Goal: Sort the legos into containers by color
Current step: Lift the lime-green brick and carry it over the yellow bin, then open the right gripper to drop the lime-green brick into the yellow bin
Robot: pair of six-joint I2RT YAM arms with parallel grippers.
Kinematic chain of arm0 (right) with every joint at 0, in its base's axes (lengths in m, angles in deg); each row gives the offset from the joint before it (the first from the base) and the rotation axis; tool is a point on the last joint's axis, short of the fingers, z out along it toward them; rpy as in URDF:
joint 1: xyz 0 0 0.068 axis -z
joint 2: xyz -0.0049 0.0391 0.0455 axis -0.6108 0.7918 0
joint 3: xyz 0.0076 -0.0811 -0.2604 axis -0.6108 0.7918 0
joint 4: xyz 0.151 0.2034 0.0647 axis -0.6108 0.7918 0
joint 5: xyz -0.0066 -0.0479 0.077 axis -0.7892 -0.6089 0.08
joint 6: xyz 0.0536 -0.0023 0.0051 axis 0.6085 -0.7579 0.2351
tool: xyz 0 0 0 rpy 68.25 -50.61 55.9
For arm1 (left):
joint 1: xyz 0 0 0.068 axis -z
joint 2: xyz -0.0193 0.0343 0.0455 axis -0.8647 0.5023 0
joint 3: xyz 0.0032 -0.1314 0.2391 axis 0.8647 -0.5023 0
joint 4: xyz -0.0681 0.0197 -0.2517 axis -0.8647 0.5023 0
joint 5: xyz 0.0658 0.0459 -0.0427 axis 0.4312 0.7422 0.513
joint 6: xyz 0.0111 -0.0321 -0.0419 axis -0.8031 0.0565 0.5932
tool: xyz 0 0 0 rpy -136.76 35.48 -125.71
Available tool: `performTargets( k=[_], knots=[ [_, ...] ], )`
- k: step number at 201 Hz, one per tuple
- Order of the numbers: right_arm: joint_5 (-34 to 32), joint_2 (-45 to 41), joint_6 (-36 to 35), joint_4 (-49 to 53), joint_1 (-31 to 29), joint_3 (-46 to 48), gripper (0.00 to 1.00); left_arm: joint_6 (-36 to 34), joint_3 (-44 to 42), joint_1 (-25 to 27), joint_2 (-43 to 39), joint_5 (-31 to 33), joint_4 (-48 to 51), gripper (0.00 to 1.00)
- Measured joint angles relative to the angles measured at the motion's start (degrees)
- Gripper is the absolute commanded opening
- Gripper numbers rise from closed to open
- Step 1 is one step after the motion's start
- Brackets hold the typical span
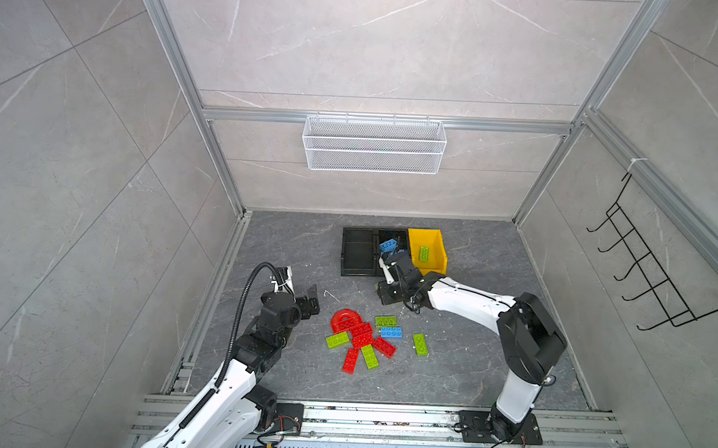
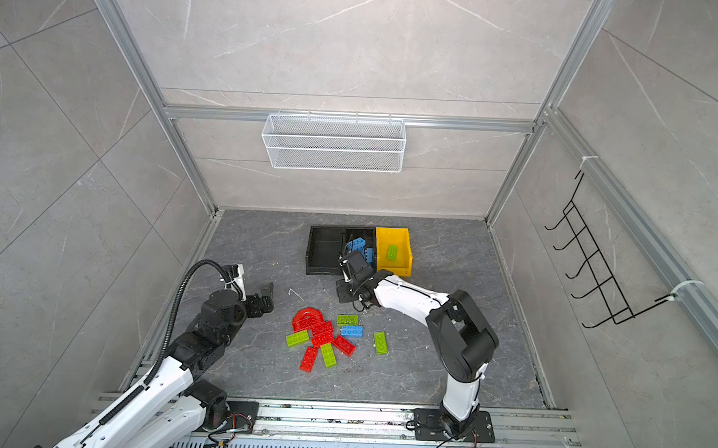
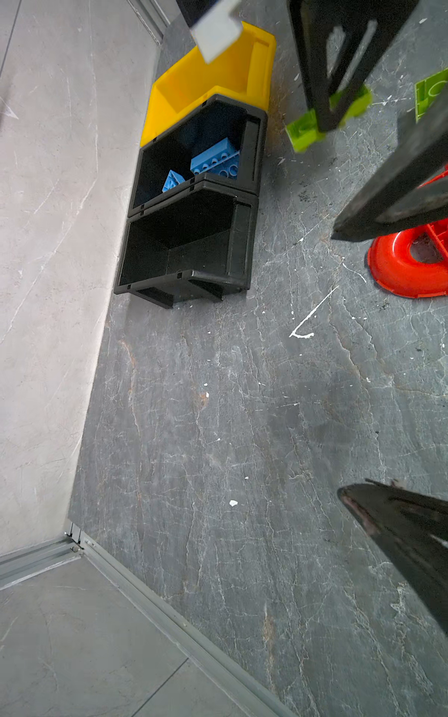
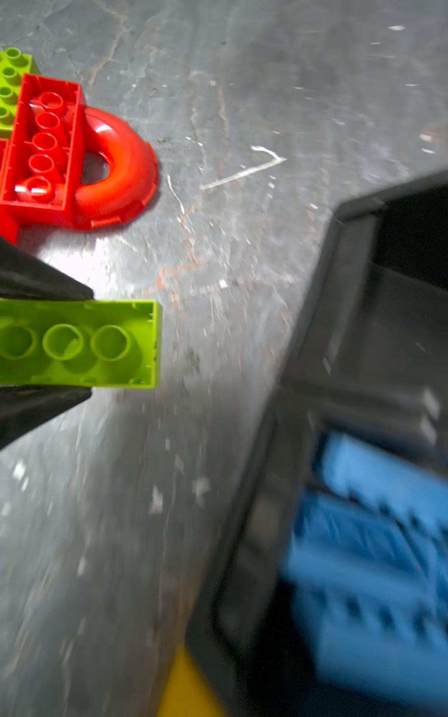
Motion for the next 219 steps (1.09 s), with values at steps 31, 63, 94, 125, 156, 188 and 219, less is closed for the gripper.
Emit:
performTargets(
  k=[31, 63, 94, 125, 156, 188, 219],
  knots=[
    [-0.4, -6.2, -1.5, 1.3, 4.3, 2.0, 0.28, 0.0, 0.0, 0.0, -0.6, 0.0, 0.0, 0.99],
    [-0.4, -10.3, -4.0, 2.6, 9.4, 1.9, 0.28, 0.0, 0.0, 0.0, -0.9, 0.0, 0.0, 0.99],
    [-0.3, -7.5, -6.7, 4.2, 16.0, -2.8, 0.28, -0.1, 0.0, 0.0, -0.9, 0.2, 0.0, 0.99],
    [1.5, -1.6, -7.7, 4.3, 20.8, -9.0, 0.28, -0.1, -0.5, 0.0, -0.3, 0.5, -0.9, 0.99],
    [2.7, 2.5, -7.7, 4.8, 22.3, -12.6, 0.30, -0.3, -1.2, 0.0, 0.5, 0.5, -1.4, 0.99],
    [3.3, 5.5, -7.7, 5.3, 23.5, -14.8, 0.33, -0.5, -1.3, 0.0, 0.9, 0.5, -1.7, 0.99],
    [3.3, 8.3, -8.2, 5.8, 24.5, -16.8, 0.43, -0.5, -1.3, 0.0, 0.8, 0.5, -1.8, 0.99]
  ],
)
